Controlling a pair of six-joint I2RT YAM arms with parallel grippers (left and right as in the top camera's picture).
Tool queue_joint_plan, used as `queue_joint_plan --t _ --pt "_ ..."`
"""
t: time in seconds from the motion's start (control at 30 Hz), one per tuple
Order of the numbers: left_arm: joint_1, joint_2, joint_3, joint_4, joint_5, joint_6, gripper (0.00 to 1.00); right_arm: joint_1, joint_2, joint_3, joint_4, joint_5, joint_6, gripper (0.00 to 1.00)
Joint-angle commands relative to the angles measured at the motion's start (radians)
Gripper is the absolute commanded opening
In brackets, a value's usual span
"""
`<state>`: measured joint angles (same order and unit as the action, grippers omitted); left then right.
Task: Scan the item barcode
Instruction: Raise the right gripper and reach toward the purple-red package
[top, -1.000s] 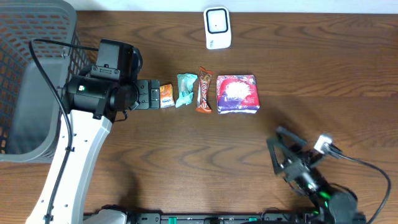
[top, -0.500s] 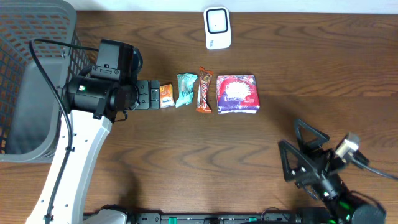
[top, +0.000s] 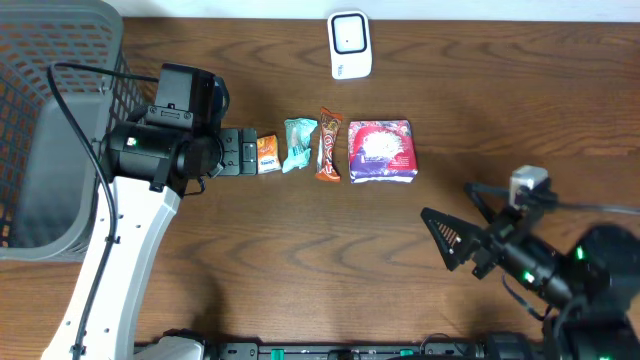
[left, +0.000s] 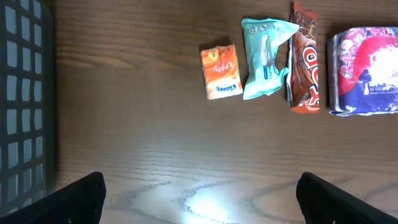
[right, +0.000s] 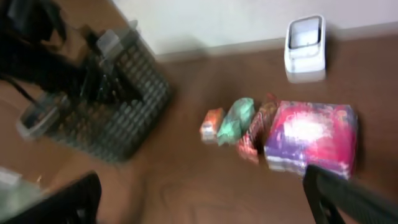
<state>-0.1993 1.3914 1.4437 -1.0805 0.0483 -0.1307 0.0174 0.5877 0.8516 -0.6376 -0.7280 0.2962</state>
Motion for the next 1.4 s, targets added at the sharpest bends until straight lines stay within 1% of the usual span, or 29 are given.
queue_joint_plan --t 0.0,0.17,0.23,0.3,0.37,0.53,0.6,0.9,1.03,1.1,1.27,1.37 --pt "-0.001 -0.005 -0.002 -0.005 -0.011 -0.002 0.98 -0.002 0.133 0.079 -0.141 -0.007 -0.18 0.99" --pt "-0.001 -0.005 -0.002 -0.005 -0.011 -0.002 0.98 -0.002 0.338 0.155 -0.359 0.014 -0.315 0.99" --pt "-0.001 -0.005 -0.002 -0.005 -0.011 -0.002 0.98 -0.002 0.427 0.185 -0.429 0.049 -0.341 0.99" --pt "-0.001 -0.005 -0.002 -0.005 -0.011 -0.002 0.98 -0.003 0.499 0.203 -0.459 0.068 -0.346 0.99" --pt "-0.001 -0.005 -0.002 -0.005 -0.011 -0.002 0.98 -0.003 0.552 0.205 -0.46 0.064 -0.318 0.99" --pt "-0.001 -0.005 -0.002 -0.005 -0.011 -0.002 0.98 -0.003 0.653 0.205 -0.459 0.064 -0.156 0.99" --pt "-0.001 -0.005 -0.002 -0.005 -0.011 -0.002 0.98 -0.003 0.686 0.202 -0.454 0.064 -0.131 0.99" --pt "-0.001 -0.005 -0.002 -0.005 -0.011 -0.002 0.98 -0.003 0.713 0.202 -0.39 0.063 -0.132 0.99" --pt "-0.001 -0.005 -0.002 -0.005 -0.011 -0.002 0.98 -0.002 0.713 0.207 -0.325 0.005 -0.128 0.99" --pt "-0.001 -0.005 -0.002 -0.005 -0.011 -0.002 0.98 0.001 0.713 0.231 -0.319 0.008 -0.129 0.99" --pt "-0.001 -0.005 -0.002 -0.005 -0.011 -0.002 0.98 0.04 0.713 0.343 -0.335 0.129 -0.128 0.99" --pt "-0.001 -0.005 -0.002 -0.005 -0.011 -0.002 0.98 0.069 0.717 0.435 -0.338 0.307 -0.101 0.99"
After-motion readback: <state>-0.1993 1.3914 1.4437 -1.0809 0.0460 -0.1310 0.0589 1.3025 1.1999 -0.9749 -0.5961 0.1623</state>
